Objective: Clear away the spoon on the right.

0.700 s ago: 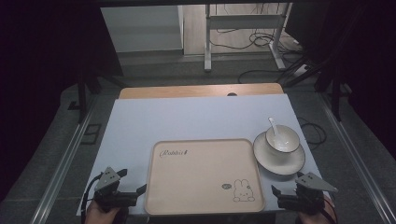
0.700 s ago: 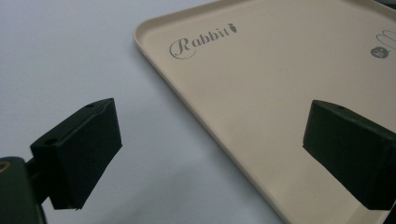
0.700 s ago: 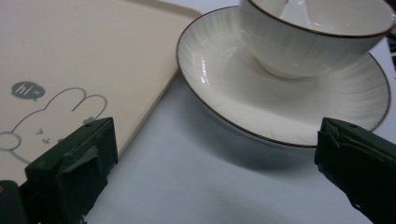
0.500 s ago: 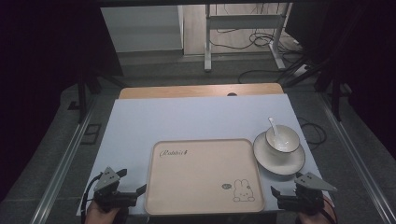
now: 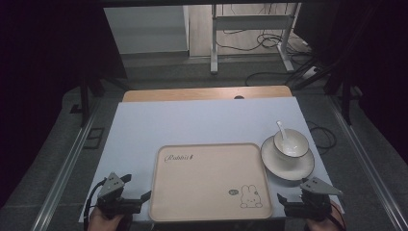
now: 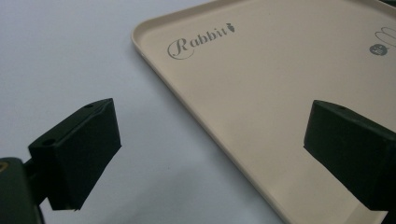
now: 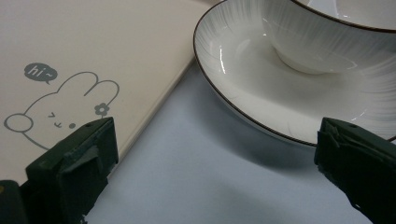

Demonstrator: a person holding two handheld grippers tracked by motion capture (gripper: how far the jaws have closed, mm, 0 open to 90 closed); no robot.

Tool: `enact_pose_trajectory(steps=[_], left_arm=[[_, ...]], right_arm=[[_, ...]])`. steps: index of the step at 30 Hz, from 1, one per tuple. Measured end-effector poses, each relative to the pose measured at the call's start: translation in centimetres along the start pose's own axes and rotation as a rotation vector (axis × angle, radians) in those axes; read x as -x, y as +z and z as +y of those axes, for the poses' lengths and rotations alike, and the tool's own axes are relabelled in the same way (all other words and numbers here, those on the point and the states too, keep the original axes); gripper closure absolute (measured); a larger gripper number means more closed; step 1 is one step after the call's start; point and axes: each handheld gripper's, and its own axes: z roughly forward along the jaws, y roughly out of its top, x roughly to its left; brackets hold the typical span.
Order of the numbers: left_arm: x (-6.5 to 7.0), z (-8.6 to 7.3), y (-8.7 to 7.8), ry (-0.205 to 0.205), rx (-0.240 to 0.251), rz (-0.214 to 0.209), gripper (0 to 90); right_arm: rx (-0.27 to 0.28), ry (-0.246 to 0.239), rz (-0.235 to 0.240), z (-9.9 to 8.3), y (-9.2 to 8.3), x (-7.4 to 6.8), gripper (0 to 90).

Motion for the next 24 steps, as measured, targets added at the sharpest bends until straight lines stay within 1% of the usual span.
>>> enact_pose_trajectory(steps=[3, 4, 8, 9, 14, 16, 17, 20, 22, 24], left_arm=[[0.0, 0.0, 0.0, -0.003, 0.001, 0.0, 3.6], [0.0, 0.0, 0.0, -0.005, 0.001, 0.0, 3.6], [-0.1, 0.0, 0.0, -0.007, 0.001, 0.0, 3.6], [-0.1, 0.0, 0.0, -0.009, 0.001, 0.001, 3.6], [-0.1, 0.0, 0.0, -0.015, 0.003, -0.001, 3.6], [-0.1, 0.0, 0.0, -0.017, 0.005, -0.001, 3.6], [-0.2, 0.0, 0.0, -0.02, 0.006, -0.002, 3.6], [-0.2, 0.0, 0.0, -0.024, 0.006, -0.003, 3.6], [-0.2, 0.0, 0.0, -0.024, 0.006, -0.003, 3.6], [-0.3, 0.0, 0.0, -0.027, 0.005, -0.003, 3.6]], right_arm=[[-0.002, 0.002, 0.0, 0.0, 0.0, 0.0, 0.0], [-0.001, 0.011, 0.0, 0.0, 0.0, 0.1, 0.0], [0.008, 0.011, 0.003, 0.2, 0.0, 0.2, 0.0], [0.017, 0.009, 0.01, 0.3, -0.1, 0.2, 0.0], [0.023, -0.001, 0.006, 0.6, -0.1, 0.3, 0.0], [0.027, 0.003, 0.008, 0.7, -0.1, 0.4, 0.0], [0.032, 0.013, 0.011, 1.0, -0.1, 0.6, 0.0], [0.04, 0.013, 0.007, 1.4, 0.0, 0.9, 0.0], [0.037, 0.016, 0.008, 1.5, 0.1, 0.9, 0.0], [0.034, 0.026, 0.014, 1.8, 0.4, 1.3, 0.0]])
